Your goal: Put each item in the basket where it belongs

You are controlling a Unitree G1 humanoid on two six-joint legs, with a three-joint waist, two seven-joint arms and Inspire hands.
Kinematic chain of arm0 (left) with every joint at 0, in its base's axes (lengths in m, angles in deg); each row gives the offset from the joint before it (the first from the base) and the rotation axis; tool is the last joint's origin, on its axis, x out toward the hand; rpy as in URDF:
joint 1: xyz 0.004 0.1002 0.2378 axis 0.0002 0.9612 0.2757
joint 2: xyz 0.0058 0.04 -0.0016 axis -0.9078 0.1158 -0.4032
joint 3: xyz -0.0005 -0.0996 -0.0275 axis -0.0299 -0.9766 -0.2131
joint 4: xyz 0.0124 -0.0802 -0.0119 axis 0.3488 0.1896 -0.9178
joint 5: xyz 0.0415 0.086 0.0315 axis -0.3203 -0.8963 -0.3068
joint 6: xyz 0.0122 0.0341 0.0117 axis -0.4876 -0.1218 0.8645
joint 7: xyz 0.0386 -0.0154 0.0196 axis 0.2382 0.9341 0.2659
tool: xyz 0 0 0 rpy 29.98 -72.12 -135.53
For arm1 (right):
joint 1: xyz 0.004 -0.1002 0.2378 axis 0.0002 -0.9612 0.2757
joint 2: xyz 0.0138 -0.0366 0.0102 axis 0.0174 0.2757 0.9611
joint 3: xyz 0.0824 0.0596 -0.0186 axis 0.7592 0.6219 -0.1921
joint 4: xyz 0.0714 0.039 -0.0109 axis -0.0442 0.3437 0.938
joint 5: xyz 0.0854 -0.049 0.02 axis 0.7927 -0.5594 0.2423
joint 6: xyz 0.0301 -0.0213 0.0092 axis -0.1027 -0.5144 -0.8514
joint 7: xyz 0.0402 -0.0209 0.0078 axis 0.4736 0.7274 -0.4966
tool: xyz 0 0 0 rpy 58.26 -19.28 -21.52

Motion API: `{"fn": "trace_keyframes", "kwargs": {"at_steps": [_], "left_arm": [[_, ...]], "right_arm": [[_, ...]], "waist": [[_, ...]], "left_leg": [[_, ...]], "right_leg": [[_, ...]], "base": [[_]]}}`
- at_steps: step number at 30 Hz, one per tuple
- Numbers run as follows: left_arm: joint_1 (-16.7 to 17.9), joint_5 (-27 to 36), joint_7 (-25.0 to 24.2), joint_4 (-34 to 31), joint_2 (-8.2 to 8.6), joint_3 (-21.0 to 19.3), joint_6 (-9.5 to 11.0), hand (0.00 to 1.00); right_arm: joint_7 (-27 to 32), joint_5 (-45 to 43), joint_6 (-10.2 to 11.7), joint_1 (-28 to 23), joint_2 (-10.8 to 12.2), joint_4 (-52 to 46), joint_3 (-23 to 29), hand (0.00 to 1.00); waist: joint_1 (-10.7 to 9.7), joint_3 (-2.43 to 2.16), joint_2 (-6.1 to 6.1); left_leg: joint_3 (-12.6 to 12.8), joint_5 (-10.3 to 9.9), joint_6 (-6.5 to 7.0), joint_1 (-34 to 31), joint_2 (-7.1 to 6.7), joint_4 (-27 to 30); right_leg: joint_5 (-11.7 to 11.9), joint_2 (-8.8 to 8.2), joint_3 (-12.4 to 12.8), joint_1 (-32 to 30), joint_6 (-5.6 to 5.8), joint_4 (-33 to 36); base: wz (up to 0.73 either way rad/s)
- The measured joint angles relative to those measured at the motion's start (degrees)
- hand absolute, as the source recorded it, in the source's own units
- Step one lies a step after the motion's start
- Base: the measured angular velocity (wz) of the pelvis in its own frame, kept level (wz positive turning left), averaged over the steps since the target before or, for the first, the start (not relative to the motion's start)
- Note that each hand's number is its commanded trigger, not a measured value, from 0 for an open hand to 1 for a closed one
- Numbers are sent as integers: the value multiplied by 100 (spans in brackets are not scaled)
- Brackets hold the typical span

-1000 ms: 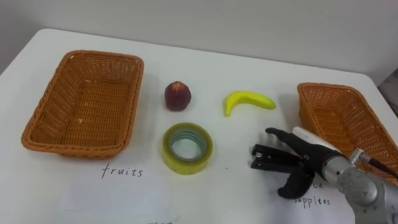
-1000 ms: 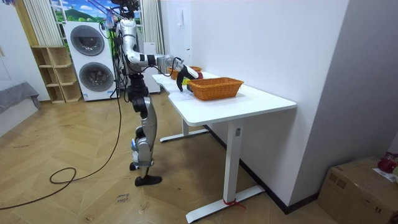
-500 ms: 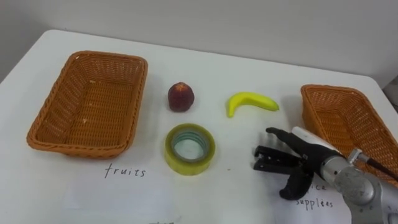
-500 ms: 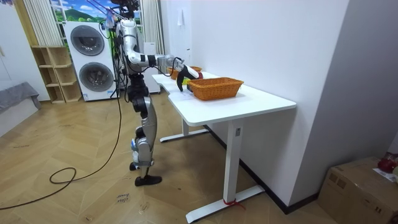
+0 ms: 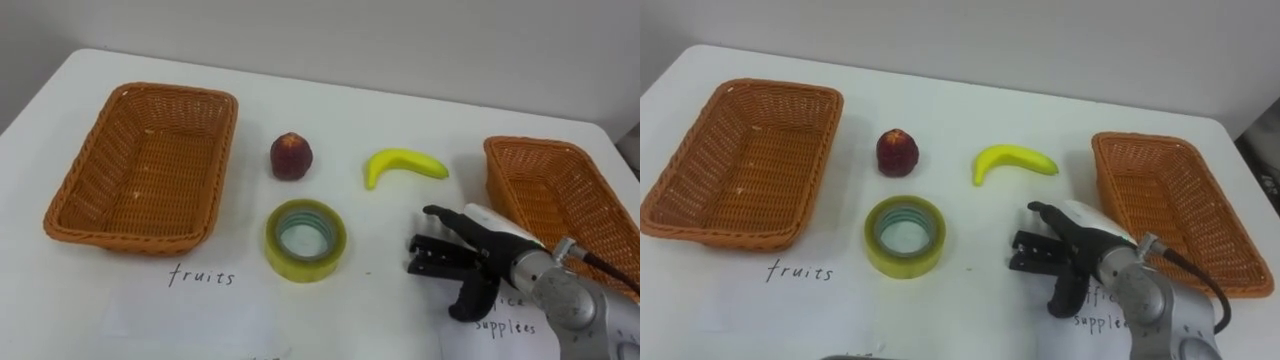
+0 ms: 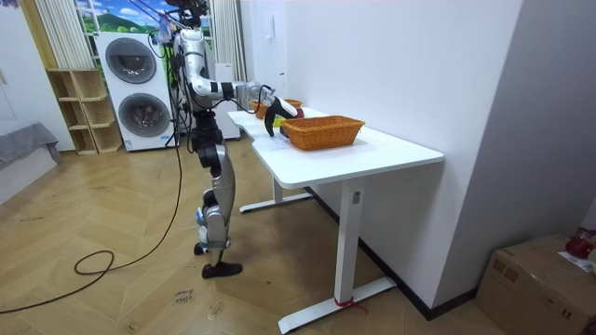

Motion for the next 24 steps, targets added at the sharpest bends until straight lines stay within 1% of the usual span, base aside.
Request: {"fn": "trace_keyframes", "kwargs": {"at_steps": [3, 5, 8, 12, 17, 18, 21, 24], "left_arm": [[-1, -1, -11, 36, -1, 21, 0, 0], [-2, -3, -13, 83, -5, 103, 0, 0], [0, 6, -32, 106, -4, 163, 0, 0], [-14, 8, -35, 104, -2, 249, 11, 0], [-14, -1, -34, 99, -3, 275, 7, 0], [-25, -2, -35, 99, -4, 273, -2, 0], [-54, 0, -35, 98, -13, 272, -8, 0], [-71, 2, -36, 95, -13, 272, -8, 0]], "right_arm": [[-1, 0, 0, 0, -2, 0, -13, 0], [-6, -28, 1, 2, -12, -8, -45, 0], [-6, -63, 2, 3, -19, -14, -109, 0], [-10, -83, -1, 2, -83, -45, -237, 0], [-98, -118, -117, 2, -83, -107, -292, 0], [-144, -144, -120, 4, -83, -112, -296, 0], [-224, -162, -234, 25, -83, -111, -329, 0], [-242, -188, -239, 22, -77, -103, -343, 0]], "waist": [[7, 0, -4], [12, 4, -11], [14, 12, -41], [38, 14, -68], [35, 11, -71], [35, 9, -75], [37, -5, -93], [33, -7, -96]], "left_leg": [[0, 0, 0, 2, 2, -5], [2, 0, 0, 2, 3, -5], [-6, 0, 0, -9, 3, -15], [-7, -1, 0, -14, 5, -33], [-12, -1, 0, -15, 7, -18], [-18, -1, 0, -20, 7, -16], [-30, -1, 0, -23, 7, -8], [-34, 0, 0, -21, 6, 11]], "right_leg": [[0, -1, -3, -1, 0, 0], [0, 0, -4, -2, 0, 0], [2, 0, -14, -2, -2, 0], [6, 4, -26, -9, -3, -1], [9, -4, -57, -13, -3, -3], [9, -4, -70, -13, -3, -3], [9, -9, -79, -9, -3, -4], [9, -15, -78, 1, -3, -3]], "base": [[0], [0], [0], [0], [0], [3], [1], [0]]}}
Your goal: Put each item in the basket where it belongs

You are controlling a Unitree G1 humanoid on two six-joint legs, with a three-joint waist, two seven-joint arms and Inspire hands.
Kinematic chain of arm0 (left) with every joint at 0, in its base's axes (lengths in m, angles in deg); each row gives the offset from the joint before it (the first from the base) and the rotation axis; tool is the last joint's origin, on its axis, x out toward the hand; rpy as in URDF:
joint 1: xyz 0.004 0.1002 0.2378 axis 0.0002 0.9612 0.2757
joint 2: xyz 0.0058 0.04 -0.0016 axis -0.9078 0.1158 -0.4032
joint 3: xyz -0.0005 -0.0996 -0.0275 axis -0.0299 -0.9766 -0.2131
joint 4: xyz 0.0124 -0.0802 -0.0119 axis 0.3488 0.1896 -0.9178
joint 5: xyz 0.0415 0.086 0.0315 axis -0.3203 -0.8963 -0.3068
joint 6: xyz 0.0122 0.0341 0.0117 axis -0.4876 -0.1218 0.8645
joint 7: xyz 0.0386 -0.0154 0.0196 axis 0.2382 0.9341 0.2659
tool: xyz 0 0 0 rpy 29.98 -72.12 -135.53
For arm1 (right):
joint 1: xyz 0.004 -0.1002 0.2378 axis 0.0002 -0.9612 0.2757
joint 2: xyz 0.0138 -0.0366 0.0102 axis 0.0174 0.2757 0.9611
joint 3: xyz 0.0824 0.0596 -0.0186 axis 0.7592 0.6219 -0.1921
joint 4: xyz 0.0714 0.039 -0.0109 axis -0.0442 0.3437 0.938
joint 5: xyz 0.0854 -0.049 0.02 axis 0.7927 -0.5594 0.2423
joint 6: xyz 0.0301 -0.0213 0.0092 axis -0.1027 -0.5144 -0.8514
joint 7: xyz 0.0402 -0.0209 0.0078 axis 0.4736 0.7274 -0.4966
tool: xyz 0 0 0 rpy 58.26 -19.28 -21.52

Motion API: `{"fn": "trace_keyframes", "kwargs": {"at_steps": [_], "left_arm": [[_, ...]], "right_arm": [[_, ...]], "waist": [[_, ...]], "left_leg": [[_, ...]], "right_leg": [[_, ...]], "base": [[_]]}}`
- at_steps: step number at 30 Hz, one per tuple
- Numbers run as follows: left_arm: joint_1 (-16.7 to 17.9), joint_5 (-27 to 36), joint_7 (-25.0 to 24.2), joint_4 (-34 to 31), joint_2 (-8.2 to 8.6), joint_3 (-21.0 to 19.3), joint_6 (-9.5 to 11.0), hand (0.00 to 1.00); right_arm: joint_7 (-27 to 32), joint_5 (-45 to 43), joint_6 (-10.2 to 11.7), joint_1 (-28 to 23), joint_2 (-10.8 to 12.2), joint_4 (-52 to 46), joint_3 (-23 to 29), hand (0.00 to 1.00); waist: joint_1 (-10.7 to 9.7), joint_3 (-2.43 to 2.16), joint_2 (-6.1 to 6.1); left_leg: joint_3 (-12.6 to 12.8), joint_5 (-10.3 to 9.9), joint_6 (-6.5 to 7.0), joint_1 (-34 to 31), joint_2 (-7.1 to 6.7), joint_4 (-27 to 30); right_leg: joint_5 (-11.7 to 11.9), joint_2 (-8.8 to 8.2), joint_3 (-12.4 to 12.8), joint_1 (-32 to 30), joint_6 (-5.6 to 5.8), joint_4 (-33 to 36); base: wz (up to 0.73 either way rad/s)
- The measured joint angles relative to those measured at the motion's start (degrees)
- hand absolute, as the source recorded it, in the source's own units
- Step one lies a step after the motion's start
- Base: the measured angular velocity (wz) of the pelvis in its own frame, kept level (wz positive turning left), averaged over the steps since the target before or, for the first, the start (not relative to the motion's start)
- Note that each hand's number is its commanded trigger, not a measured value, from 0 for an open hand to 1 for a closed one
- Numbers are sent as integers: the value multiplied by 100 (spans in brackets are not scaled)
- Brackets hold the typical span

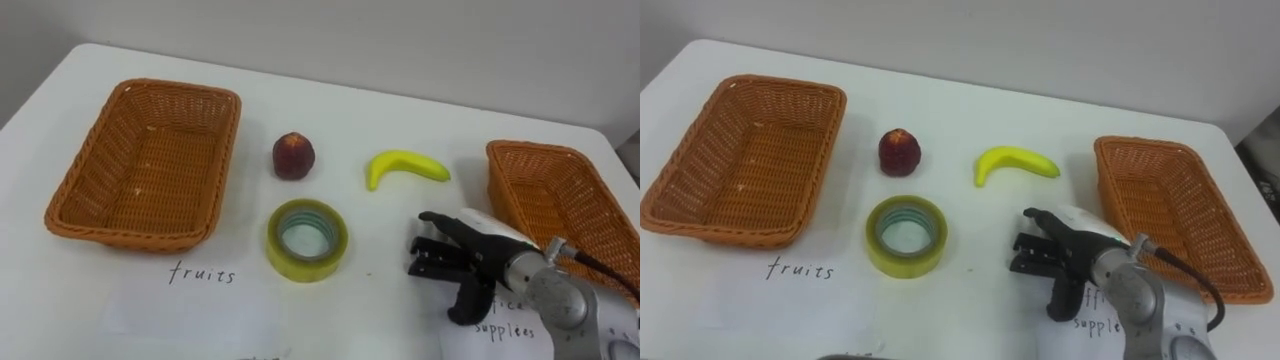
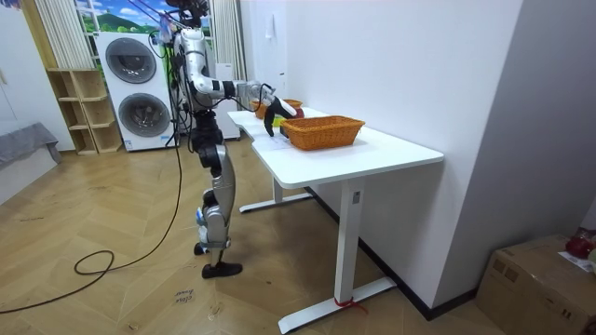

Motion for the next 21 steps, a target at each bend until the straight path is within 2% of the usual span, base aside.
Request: {"fn": "trace_keyframes", "kwargs": {"at_steps": [4, 5, 6, 7, 11, 16, 21], "left_arm": [[-2, 0, 1, -33, 0, 0, 2, 0], [-2, 0, 0, -38, 0, 0, 2, 0], [-2, -1, 1, -52, 0, 0, 2, 0], [-1, -1, 1, -81, 0, 0, 2, 0], [-2, -1, 6, -131, 0, 2, 5, 0], [13, 0, 32, -189, -14, 2, 3, 0], [23, 18, 45, -248, -10, 3, 12, 0]], "right_arm": [[-142, -91, 1, 8, 2, -2, -23, 0], [-162, -100, -1, 15, 1, -1, -33, 8], [-202, -123, -4, 28, 0, -1, -51, 51], [-237, -148, -23, 32, 0, -1, -63, 100], [-369, -238, -113, 64, 1, -15, -100, 100], [-204, -368, -229, 270, 60, -2, -108, 100], [-96, -434, -243, 264, 114, 7, -110, 100]], "waist": [[7, 0, 0], [7, 0, 0], [7, 0, 0], [7, 0, 1], [16, 0, 1], [16, -2, 2], [19, -13, -13]], "left_leg": [[-2, 0, 0, -1, 0, 9], [-2, 0, 0, -1, 0, 8], [-9, 0, 0, -4, 1, -6], [-28, 0, 0, -10, 0, -18], [-51, 5, -5, -7, -2, -30], [-99, 10, -4, -16, -6, -34], [-117, 13, -3, -14, -9, -3]], "right_leg": [[1, 1, 5, 0, -1, 2], [1, 4, 5, -1, -2, 4], [4, 8, 2, -1, -6, 5], [6, 10, -7, 0, -9, 7], [10, 11, -15, -3, -15, 14], [11, 11, -50, 0, -16, 10], [11, 8, -59, 7, -16, -3]], "base": [[0], [0], [0], [3], [1], [3], [1]]}}
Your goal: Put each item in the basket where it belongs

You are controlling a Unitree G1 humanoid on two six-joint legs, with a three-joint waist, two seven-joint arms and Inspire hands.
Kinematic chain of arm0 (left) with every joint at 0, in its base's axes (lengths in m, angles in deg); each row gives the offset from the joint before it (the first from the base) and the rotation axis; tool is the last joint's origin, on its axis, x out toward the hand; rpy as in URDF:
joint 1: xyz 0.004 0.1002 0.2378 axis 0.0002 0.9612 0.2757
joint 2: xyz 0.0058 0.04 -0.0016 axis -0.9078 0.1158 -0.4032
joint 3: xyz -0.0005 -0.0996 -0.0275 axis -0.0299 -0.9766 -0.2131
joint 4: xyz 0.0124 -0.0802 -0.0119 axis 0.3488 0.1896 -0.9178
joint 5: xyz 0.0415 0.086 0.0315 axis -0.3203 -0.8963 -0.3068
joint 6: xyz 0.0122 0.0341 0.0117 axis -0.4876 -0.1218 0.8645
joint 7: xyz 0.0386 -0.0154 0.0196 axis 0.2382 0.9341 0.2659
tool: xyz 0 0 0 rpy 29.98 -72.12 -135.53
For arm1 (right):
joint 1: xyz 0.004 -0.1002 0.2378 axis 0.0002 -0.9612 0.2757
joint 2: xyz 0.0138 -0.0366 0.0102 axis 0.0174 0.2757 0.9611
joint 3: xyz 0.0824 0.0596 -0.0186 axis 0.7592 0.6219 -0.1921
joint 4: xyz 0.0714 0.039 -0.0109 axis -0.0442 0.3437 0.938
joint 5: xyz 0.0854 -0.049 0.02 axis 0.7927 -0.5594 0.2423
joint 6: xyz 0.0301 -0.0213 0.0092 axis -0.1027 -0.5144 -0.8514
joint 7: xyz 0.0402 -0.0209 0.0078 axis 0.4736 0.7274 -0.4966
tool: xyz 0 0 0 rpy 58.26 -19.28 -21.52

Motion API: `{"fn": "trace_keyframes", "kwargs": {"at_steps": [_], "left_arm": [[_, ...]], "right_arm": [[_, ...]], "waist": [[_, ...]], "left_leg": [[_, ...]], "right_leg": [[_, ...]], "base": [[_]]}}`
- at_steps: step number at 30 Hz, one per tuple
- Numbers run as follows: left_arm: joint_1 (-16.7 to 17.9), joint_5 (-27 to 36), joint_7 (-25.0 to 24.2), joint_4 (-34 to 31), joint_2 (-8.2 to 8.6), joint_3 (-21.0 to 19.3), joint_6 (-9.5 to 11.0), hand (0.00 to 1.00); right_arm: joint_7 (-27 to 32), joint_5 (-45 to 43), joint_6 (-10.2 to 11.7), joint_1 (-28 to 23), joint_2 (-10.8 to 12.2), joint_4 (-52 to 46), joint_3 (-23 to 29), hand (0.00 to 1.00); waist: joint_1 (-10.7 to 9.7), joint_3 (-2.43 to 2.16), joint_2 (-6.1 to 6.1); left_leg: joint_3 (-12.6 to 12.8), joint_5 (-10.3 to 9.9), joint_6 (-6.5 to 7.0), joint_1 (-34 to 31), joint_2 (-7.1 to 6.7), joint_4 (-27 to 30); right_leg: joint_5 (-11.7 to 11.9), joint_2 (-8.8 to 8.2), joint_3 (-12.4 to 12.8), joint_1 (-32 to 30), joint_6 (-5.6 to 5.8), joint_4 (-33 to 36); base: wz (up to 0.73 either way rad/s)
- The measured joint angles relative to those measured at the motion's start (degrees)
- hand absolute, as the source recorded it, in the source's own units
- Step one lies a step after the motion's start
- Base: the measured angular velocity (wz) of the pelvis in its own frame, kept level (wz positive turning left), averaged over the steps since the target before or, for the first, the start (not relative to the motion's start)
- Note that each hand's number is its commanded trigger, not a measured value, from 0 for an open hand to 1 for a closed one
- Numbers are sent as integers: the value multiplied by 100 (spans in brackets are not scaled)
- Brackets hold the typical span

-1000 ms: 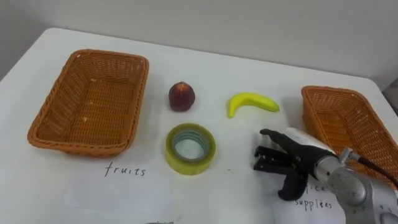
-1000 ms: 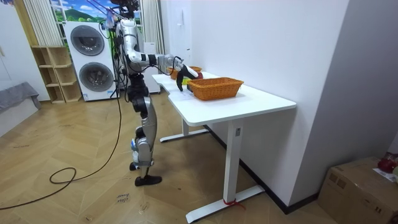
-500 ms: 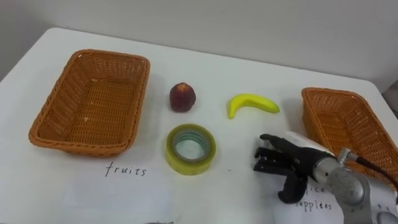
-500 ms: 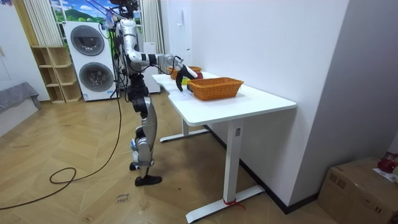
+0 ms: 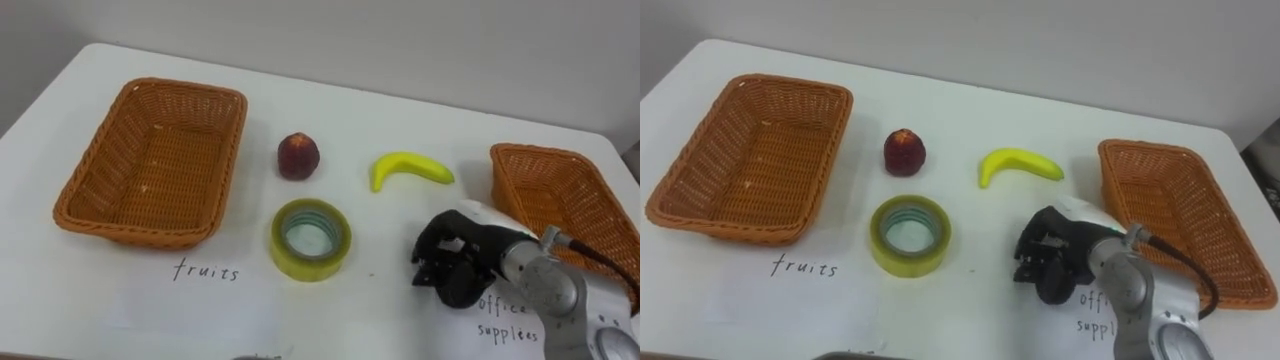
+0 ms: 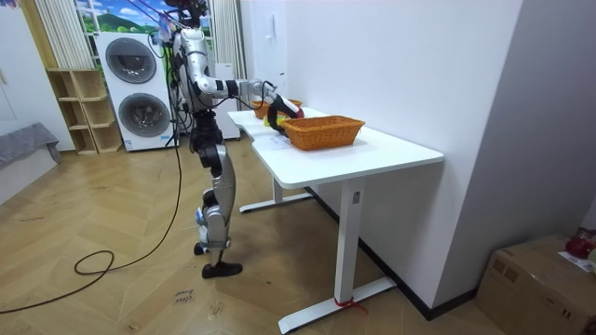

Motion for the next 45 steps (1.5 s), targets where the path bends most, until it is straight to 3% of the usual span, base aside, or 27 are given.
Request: {"fn": "trace_keyframes", "kwargs": {"at_steps": [23, 28, 35, 41, 45], "left_arm": [[22, 53, 75, -94, 4, 3, 100, 0], [48, 164, 126, -199, 13, 3, 114, 0], [55, 161, 126, -225, 15, 2, 113, 0], [248, 163, 124, -228, 26, -15, 112, 0], [312, 151, 81, -177, 97, -180, 115, 0]], "right_arm": [[84, 455, 135, -113, 138, -30, -47, 100], [273, 506, 316, -216, 140, -22, 13, 100], [369, 578, 312, -194, 154, -34, 20, 100], [388, 667, 345, -168, 163, -225, 32, 100], [548, 669, 550, -168, 163, -398, 126, 100]], "waist": [[-21, 1, 23], [-30, 2, 24], [-39, -3, 46], [-115, 14, 69], [-179, 23, 75]], "left_leg": [[-3, 4, 1, -5, -3, -44], [14, 8, 3, -9, 0, -36], [51, 40, 5, -6, -9, -109], [65, 64, 8, -4, -19, -90], [66, 65, 9, -22, -19, -98]], "right_leg": [[11, 4, 4, -12, -2, 2], [11, 5, 6, -19, -2, 1], [11, 3, 19, -49, -2, 9], [11, -8, 45, -63, -1, 8], [11, -7, 84, -93, -1, 11]], "base": [[0], [0], [-1], [-1], [-1]]}}
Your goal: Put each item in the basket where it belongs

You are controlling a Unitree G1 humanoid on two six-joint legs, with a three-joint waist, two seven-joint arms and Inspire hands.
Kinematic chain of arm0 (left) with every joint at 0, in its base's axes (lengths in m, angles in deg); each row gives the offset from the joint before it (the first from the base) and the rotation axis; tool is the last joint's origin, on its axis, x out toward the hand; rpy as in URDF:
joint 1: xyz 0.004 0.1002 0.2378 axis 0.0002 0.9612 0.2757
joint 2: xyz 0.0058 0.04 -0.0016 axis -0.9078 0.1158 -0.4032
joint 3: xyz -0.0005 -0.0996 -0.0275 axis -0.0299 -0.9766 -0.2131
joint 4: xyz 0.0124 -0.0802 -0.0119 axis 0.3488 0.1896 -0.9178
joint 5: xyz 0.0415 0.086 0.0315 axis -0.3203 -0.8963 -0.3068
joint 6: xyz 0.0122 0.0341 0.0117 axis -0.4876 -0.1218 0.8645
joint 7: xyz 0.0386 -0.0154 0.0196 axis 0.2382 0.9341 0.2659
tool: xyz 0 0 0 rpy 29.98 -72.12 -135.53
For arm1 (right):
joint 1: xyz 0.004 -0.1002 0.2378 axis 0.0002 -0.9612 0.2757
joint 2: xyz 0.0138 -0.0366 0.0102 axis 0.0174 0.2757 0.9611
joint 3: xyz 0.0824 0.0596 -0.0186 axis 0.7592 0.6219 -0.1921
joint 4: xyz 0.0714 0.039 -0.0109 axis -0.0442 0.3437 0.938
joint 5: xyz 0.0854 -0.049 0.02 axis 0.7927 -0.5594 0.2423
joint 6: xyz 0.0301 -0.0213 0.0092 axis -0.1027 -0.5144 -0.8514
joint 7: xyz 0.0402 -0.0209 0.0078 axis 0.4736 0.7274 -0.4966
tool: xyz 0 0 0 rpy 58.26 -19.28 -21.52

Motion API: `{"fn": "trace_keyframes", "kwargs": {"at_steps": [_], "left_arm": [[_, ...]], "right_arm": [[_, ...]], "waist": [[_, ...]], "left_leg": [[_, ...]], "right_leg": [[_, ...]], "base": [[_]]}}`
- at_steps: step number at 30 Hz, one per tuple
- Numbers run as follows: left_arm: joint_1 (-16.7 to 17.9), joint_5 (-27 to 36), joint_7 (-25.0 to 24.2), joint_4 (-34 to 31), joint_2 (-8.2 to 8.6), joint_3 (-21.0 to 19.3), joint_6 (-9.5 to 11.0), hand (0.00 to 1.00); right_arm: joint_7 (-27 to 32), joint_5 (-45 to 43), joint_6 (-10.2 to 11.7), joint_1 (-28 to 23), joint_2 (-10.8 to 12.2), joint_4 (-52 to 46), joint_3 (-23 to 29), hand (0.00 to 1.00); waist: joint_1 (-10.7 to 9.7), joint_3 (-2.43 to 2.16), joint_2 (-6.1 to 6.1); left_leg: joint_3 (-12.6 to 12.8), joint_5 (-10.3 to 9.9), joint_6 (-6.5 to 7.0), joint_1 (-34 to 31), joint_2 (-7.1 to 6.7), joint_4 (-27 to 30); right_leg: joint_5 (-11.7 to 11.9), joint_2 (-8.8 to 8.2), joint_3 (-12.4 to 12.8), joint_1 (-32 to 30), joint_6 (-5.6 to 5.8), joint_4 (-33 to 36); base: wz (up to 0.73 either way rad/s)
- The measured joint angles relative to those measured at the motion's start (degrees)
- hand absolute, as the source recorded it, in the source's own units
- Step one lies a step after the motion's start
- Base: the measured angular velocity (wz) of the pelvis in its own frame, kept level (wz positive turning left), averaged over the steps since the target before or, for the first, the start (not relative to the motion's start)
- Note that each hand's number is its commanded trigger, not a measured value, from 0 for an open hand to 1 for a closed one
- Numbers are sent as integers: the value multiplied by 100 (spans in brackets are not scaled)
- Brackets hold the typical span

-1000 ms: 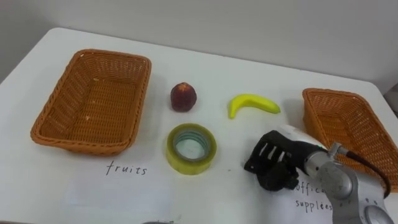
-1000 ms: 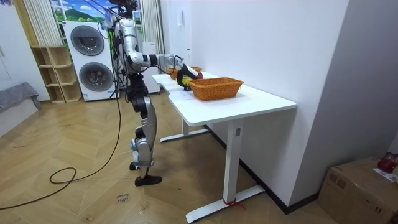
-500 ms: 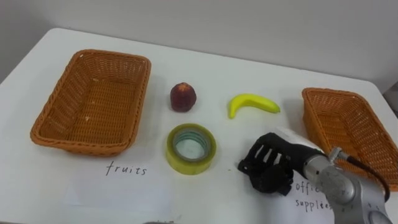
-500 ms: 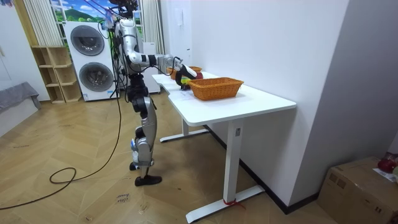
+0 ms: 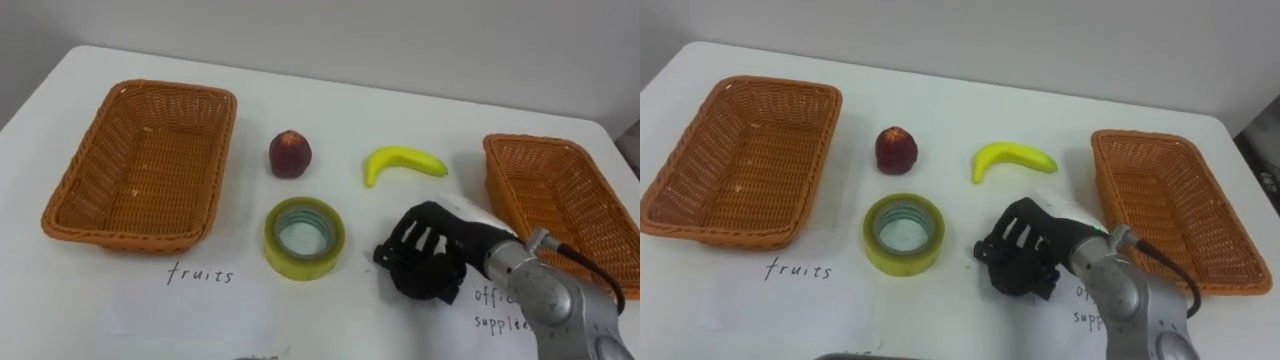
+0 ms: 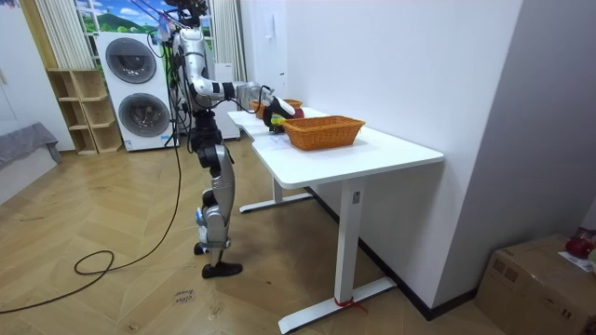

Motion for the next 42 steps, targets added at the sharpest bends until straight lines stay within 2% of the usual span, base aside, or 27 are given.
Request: {"fn": "trace_keyframes", "kwargs": {"at_steps": [7, 13, 26, 30, 37, 42], "left_arm": [[20, -1, -11, 2, 34, -175, 8, 0], [26, -1, -13, 158, 46, -230, 129, 0], [58, -1, -25, 433, 139, -233, 146, 0], [76, -69, -25, 401, 137, -409, 149, 0], [75, -168, -22, 275, 136, -606, 149, 0], [85, -176, 7, 216, 133, -638, 172, 0]], "right_arm": [[351, 175, 204, 0, -13, -490, 603, 100], [823, 599, 379, 1, 0, -516, 724, 100], [1844, 1093, 712, 5, 28, -509, 980, 100], [2111, 1215, 738, 6, 25, -510, 1207, 100], [2887, 1429, 832, 10, -207, -483, 1687, 100], [3199, 1565, 838, 10, -326, -475, 1701, 100]], "waist": [[-13, 5, -6], [-13, 16, -35], [-26, 50, 14], [-85, 56, 28], [-192, 46, 19], [-211, 32, 7]], "left_leg": [[12, 0, 0, 8, 7, -12], [80, 0, 0, 28, 7, -12], [70, 0, 0, 28, 8, 3], [66, 0, 0, 20, 5, -10], [71, 0, 0, 8, 5, -6], [88, 0, 0, 19, 10, 0]], "right_leg": [[0, 4, 37, -7, 0, 0], [1, -2, 73, -4, 2, -2], [2, 2, 73, 3, 3, 0], [2, 9, 60, -1, 3, 2], [1, 6, 42, -6, 3, 2], [1, 7, 45, -3, 3, 1]], "base": [[-1], [-2], [0], [0], [0], [-1]]}}
